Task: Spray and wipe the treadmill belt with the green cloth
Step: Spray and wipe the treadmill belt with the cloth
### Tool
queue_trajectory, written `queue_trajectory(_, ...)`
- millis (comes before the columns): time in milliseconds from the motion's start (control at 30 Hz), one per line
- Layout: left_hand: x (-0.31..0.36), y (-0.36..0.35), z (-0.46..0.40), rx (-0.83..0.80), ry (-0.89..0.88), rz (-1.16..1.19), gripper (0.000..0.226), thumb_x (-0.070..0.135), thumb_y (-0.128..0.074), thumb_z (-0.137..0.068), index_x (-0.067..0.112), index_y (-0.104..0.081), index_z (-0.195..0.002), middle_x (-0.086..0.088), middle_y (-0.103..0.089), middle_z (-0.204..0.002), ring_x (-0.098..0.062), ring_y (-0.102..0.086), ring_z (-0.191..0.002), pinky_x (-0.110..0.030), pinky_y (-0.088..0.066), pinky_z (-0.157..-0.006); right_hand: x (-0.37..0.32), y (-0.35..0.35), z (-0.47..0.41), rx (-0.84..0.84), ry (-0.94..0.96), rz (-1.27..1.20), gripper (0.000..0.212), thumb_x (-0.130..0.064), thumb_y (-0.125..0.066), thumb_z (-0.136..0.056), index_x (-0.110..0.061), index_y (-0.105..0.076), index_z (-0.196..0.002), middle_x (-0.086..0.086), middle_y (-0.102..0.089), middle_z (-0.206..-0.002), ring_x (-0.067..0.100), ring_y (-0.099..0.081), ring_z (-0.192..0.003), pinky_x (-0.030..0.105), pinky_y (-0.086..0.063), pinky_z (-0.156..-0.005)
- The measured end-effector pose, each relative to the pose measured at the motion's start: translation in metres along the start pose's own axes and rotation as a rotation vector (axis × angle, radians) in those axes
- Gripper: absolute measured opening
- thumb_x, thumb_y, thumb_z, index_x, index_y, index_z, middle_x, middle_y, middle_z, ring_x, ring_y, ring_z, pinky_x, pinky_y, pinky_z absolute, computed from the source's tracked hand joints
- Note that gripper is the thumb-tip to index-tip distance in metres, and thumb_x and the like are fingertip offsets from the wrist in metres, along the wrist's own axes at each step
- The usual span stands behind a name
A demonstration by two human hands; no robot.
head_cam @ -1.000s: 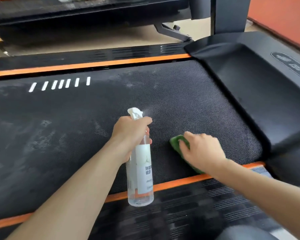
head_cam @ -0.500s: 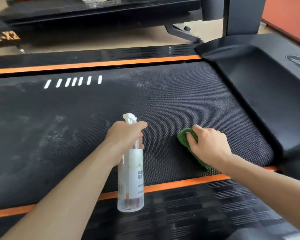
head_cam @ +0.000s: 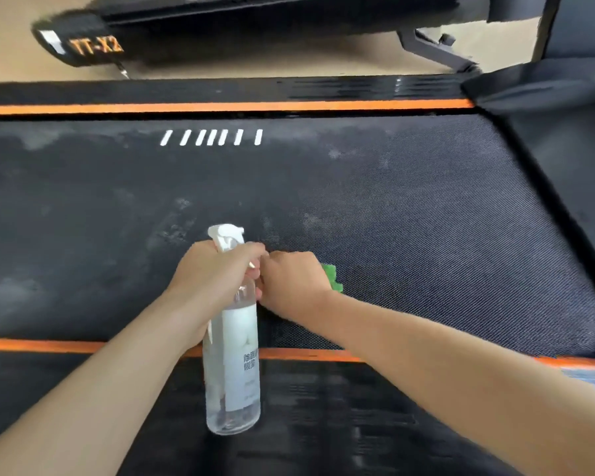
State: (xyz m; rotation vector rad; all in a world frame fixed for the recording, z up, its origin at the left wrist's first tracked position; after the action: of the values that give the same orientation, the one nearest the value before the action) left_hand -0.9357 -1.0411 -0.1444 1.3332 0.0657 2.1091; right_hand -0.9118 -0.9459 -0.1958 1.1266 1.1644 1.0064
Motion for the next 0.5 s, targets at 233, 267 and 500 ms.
queue_trajectory(233, -0.001, -0.008, -0.004, -0.096, 0.005, -0.003, 0.024, 0.027, -0.072, -0.096, 0.003, -0.074, -0.091, -0.009, -0.072, -0.084, -0.019, -0.069, -0.055, -0.016, -0.047, -0.041, 0.218, 0.044, 0.005, 0.115, -0.635, 0.205, 0.028, -0.027, -0.038, -0.097, -0.01, -0.058, -0.105, 0.016, -0.068, -0.102, 0.037, -0.064, -0.091, 0.038, -0.035, -0.069)
queue_trajectory(267, 0.001, -0.01, -0.007, -0.107, 0.0, 0.01, 0.024, 0.027, -0.073, -0.096, 0.004, -0.073, -0.091, -0.008, -0.072, -0.083, -0.018, -0.07, -0.053, -0.016, -0.047, -0.041, 0.23, 0.047, 0.01, 0.141, -0.708, 0.176, 0.03, -0.027, -0.036, -0.098, -0.009, -0.059, -0.106, 0.017, -0.068, -0.104, 0.038, -0.064, -0.093, 0.038, -0.034, -0.07)
queue_trajectory(500, 0.011, -0.008, -0.022, -0.137, -0.038, 0.124, 0.02, 0.023, -0.071, -0.096, 0.006, -0.071, -0.084, -0.005, -0.071, -0.074, -0.014, -0.066, -0.046, -0.017, -0.049, -0.04, 0.015, -0.006, 0.008, -0.025, -0.152, 0.04, 0.027, -0.038, -0.037, -0.099, -0.017, -0.054, -0.1, 0.008, -0.068, -0.093, 0.034, -0.065, -0.082, 0.036, -0.033, -0.063)
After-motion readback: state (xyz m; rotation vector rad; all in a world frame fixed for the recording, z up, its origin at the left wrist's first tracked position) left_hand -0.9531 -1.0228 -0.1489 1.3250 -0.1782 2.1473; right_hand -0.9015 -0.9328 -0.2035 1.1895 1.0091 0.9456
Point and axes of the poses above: each hand's wrist, its own z-axis away from the middle knuckle, its own y-axis out of the back of the hand, x = y × z, the point moved 9 cm from there along -z, towards the middle knuckle
